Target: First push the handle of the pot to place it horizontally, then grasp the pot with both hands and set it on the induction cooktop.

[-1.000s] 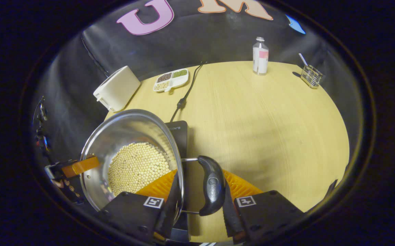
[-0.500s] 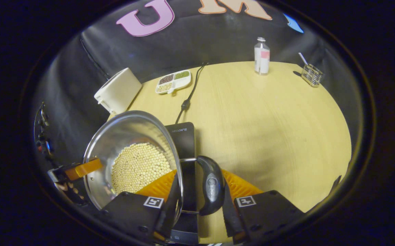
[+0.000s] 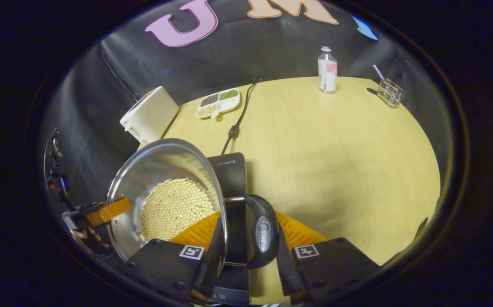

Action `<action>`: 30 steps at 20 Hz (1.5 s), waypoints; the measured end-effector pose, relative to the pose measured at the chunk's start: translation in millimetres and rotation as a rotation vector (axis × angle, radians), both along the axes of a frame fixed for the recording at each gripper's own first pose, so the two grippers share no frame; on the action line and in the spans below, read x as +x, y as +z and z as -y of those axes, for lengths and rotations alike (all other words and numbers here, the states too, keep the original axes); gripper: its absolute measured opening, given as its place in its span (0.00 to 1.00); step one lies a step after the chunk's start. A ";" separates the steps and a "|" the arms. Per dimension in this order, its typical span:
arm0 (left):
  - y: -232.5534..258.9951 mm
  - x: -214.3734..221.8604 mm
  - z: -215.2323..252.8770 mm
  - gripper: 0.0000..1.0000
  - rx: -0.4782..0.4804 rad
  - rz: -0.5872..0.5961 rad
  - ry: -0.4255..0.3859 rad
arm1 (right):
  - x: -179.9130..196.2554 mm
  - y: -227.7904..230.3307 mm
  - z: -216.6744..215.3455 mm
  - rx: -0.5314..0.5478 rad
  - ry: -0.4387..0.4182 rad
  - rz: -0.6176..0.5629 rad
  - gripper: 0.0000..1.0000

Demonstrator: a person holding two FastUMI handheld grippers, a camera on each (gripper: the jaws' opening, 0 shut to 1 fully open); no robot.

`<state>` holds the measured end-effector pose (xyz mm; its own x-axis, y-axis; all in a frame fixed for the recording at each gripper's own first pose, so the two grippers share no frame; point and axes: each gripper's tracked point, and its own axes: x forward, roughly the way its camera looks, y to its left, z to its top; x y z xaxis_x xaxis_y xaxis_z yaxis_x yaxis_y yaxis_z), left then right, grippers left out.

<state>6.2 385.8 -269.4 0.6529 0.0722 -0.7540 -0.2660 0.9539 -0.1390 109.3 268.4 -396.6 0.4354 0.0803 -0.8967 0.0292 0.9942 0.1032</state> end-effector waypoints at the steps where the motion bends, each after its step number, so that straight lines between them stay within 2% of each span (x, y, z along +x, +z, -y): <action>1: 0.0 0.5 0.5 0.70 -0.002 -0.003 -0.002 | 0.6 0.2 0.0 -0.001 0.001 0.000 0.57; 3: 1.2 1.1 -0.3 0.70 -0.003 -0.001 -0.004 | 0.7 -1.4 -0.9 0.003 0.001 -0.003 0.57; 5: 0.4 2.1 0.4 0.71 -0.004 0.002 -0.008 | 0.0 -4.9 -0.5 0.000 0.000 -0.013 0.64; 8: -5.3 -0.3 2.4 0.71 -0.023 -0.014 0.002 | 3.4 -4.3 2.2 -0.010 0.002 -0.008 0.66; 9: -5.9 0.8 2.8 0.81 -0.036 -0.007 0.006 | 5.1 -4.9 3.0 -0.009 -0.002 -0.003 0.68; 11: -5.3 5.1 0.2 1.00 -0.036 0.015 0.017 | 6.9 -3.4 2.3 -0.004 0.000 -0.002 0.90; 12: -2.7 5.1 -0.4 1.00 -0.028 0.022 0.015 | 9.2 -3.9 3.6 -0.008 0.000 0.001 1.00; 13: -1.4 8.9 -0.9 0.98 -0.017 0.031 0.005 | 11.3 -3.7 3.9 -0.007 0.001 0.006 1.00; 14: 0.5 9.8 -3.2 0.98 0.000 0.036 0.005 | 13.1 -1.3 4.5 -0.006 0.000 0.016 0.94; 15: 5.1 13.4 -7.0 0.98 0.023 0.050 0.003 | 16.3 1.5 3.3 -0.001 0.001 0.030 1.00; 16: 11.5 18.0 -11.8 0.98 0.054 0.074 0.008 | 20.6 4.6 3.4 0.004 0.003 0.050 0.94; 20: 44.8 33.0 -20.2 0.98 0.160 0.181 -0.002 | 46.8 35.0 9.6 0.012 0.006 0.178 0.94; 22: 66.3 39.4 -28.5 0.98 0.244 0.242 0.010 | 55.4 52.7 13.2 0.019 0.007 0.236 0.94; 23: 79.6 41.6 -27.7 0.98 0.272 0.279 0.011 | 59.9 63.1 13.6 0.031 0.010 0.270 1.00; 24: 94.1 44.5 -25.5 0.98 0.301 0.322 0.016 | 64.0 76.3 11.3 0.051 0.022 0.312 1.00; 25: 111.2 45.7 -22.9 0.98 0.330 0.369 0.021 | 69.1 93.0 7.5 0.072 0.038 0.363 0.94; 26: 132.5 47.9 -17.0 0.98 0.364 0.430 0.026 | 70.9 113.4 4.8 0.102 0.056 0.426 1.00; 27: 157.6 51.2 -5.8 0.97 0.397 0.499 0.016 | 74.6 138.1 1.8 0.133 0.073 0.497 0.94; 30: 229.6 50.2 39.1 0.96 0.491 0.649 -0.003 | 75.8 201.8 13.0 0.191 0.103 0.644 0.93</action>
